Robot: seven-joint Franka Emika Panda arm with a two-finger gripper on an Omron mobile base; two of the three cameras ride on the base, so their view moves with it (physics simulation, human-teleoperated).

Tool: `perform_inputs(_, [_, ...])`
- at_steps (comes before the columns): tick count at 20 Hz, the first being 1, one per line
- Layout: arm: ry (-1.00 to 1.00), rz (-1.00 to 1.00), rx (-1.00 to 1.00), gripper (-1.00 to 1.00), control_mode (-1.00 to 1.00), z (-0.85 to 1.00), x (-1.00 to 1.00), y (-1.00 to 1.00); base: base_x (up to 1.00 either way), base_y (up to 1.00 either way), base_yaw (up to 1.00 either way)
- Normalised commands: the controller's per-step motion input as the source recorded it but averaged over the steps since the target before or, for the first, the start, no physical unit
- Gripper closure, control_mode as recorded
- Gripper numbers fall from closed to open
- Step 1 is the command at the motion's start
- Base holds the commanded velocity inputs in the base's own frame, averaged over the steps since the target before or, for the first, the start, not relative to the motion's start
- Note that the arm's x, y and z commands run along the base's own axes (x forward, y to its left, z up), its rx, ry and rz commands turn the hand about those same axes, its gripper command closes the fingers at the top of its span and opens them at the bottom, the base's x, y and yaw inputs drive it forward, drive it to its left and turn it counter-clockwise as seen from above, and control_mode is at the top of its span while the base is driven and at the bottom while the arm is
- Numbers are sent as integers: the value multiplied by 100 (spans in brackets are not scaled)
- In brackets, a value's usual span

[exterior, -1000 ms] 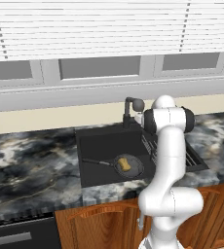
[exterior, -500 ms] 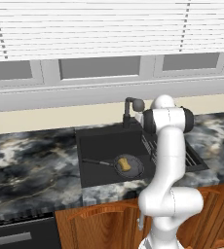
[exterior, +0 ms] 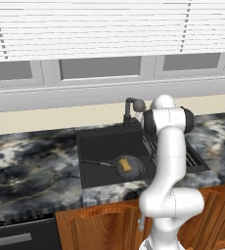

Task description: Pick the pan and sponge and place them into the sink. Then turn on the water.

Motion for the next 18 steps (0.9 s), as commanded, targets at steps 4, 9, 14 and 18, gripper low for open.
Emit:
perform_inputs(4, [0,0,5,100,-100,-24,-37,-25,0,0,0])
perform_inputs(9, [0,-1,6,100,-100,-20,-30,-39,0,0,0])
perform_inputs(14, [4,-1,8,100,-100,-14,0,-54,0,0,0])
perform_inputs(18, [6,-2,8,100,-100,-15,12,-48,0,0,0])
